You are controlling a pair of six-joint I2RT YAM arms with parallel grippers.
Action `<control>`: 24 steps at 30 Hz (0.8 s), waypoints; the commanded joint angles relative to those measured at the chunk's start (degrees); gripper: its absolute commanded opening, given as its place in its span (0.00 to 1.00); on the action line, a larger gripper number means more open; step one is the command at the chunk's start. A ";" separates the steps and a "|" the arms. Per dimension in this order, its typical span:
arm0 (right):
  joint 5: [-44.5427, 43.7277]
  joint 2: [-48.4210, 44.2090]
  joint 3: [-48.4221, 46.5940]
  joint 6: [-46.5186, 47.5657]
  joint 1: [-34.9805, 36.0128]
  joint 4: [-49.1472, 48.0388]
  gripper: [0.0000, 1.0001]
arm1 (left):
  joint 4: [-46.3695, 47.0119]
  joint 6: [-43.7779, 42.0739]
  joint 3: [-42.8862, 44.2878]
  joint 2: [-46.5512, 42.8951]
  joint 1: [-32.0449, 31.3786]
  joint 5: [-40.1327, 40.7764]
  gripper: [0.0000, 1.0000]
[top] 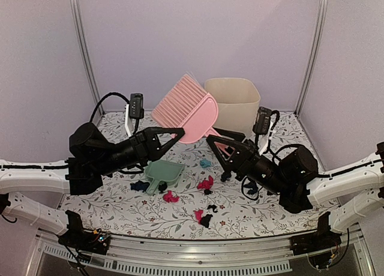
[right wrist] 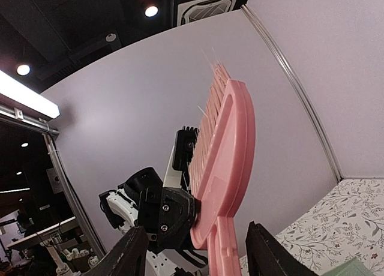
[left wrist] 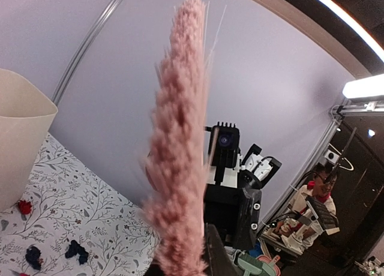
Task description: Sweep away the paper scraps from the table
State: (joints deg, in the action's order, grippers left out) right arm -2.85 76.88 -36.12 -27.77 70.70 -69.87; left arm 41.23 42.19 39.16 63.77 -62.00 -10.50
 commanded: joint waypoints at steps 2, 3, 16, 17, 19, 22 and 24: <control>0.52 0.03 -2.03 -1.00 -0.71 0.60 0.57 | 3.49 -1.89 0.80 -0.07 -0.99 -0.87 0.00; 0.64 0.07 -2.07 -1.09 -0.80 0.61 0.56 | 3.59 -1.93 0.81 -0.09 -0.97 -0.86 0.00; 1.59 0.12 -2.45 -2.06 -1.22 1.73 0.38 | 3.13 -3.07 0.24 0.38 -1.01 0.24 0.00; 1.68 0.11 -2.46 -2.08 -1.22 1.87 0.37 | 3.18 -3.22 0.16 0.46 -1.03 0.22 0.00; 1.82 0.18 -2.47 -2.11 -1.26 1.84 0.34 | 3.36 -3.21 -0.02 0.79 -1.03 0.37 0.00; 1.65 0.35 -2.38 -2.11 -1.26 1.83 0.27 | 3.65 -3.26 -0.18 1.32 -1.03 0.61 0.00; 1.79 0.41 -2.34 -2.20 -1.26 1.76 0.23 | 3.68 -3.37 0.01 1.67 -1.02 0.53 0.00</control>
State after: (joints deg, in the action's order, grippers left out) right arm -1.80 76.90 -37.12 -29.91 69.71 -67.90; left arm 43.07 40.05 39.16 64.49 -62.11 -10.13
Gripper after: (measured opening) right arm 0.258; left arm 0.086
